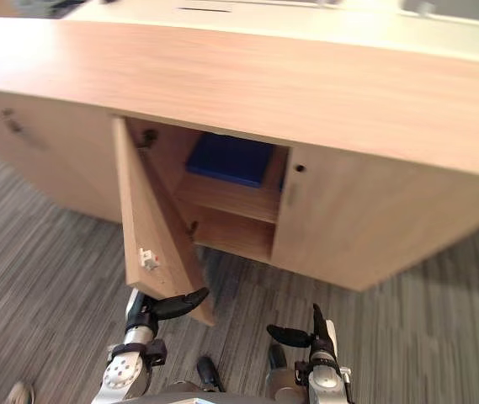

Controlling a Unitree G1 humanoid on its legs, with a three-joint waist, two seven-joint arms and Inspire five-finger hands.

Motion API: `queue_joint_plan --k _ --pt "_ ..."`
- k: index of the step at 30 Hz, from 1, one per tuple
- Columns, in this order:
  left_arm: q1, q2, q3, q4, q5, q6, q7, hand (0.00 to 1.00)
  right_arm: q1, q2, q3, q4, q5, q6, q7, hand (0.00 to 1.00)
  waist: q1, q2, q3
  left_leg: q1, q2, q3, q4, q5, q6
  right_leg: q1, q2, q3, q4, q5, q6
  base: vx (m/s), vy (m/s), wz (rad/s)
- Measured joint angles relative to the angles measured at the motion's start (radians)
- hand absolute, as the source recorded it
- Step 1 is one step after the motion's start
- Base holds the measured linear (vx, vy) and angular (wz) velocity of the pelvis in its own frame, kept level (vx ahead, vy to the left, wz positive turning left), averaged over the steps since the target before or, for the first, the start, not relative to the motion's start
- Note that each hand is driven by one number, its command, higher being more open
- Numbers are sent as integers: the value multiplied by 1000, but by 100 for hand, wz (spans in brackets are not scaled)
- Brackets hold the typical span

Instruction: Walk over to the cabinet, pick up the folder, carry it to the office cabinet, place the folder inside the office cabinet, then close the office cabinet door

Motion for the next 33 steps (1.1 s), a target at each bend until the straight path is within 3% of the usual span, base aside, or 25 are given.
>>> queue_joint_plan --k 5,7,11,12,14,15,18,20,23,27,30,33 --pt "-330 139 -2 199 19 69 -12 100 19 -30 -9 -6 15 4 11 100 -87 2 -1 -10 6 46 0 0 0 -31 -10 -26 -20 25 -37 -9 -11 -41" --pt "-407 171 -2 249 22 80 -21 100 30 -43 -13 -5 15 4 17 100 -104 6 -4 -21 9 45 3 0 0 -40 -12 -47 -19 25 -37 43 -18 -1" --pt "-522 238 0 318 46 86 -25 100 90 -52 -26 0 42 5 27 100 -108 9 -4 -64 52 40 116 -47 -4 -47 -11 -74 -15 73 -19 149 -58 -1" --pt "-526 269 16 319 58 86 -25 100 92 -52 -38 10 56 7 29 100 -104 14 -5 -99 93 14 221 -87 11 -36 4 -67 -24 86 -13 234 -123 -26" --pt "-540 286 42 342 58 86 -23 100 84 -54 -40 23 57 7 27 100 -101 14 -4 -133 126 -63 320 -104 15 -19 9 -70 -27 90 -18 172 -112 -3" --pt "-565 292 43 369 58 86 -28 100 75 -64 -37 37 59 7 27 100 -93 4 3 -183 142 -159 441 -143 -8 11 4 -64 -27 89 -18 78 -61 8" --pt "-569 296 43 375 60 85 -29 100 36 -79 -36 48 85 1 26 100 -54 8 9 -187 112 -323 409 -181 -31 28 7 -33 -27 88 -19 33 -21 -39" --pt "-569 297 45 373 62 67 -29 100 -1 -96 -36 51 94 -11 23 100 -31 28 27 -160 105 -393 319 -118 -37 29 32 -2 -31 86 -12 -43 101 -51" --pt "-520 296 54 331 82 54 -32 100 -4 -66 -36 77 94 -11 24 100 -29 -5 39 -126 68 -363 284 -117 -44 43 3 19 -50 98 7 -92 131 -22" --pt "-357 256 118 260 100 38 -42 100 -4 -63 -38 107 94 1 26 100 -24 -6 38 -66 34 -329 212 -117 -43 46 -17 76 -84 100 11 -41 86 -51" --pt "-251 195 142 254 100 36 -51 100 -2 -60 -52 123 94 14 23 100 -17 -8 37 -57 32 -326 203 -116 -42 45 -10 86 -96 110 5 44 21 -28" --pt "-151 132 176 292 99 37 -78 100 -7 -57 -71 127 94 21 23 100 2 -9 36 -36 43 -311 191 -117 -32 53 8 106 -110 129 22 96 -11 -23"
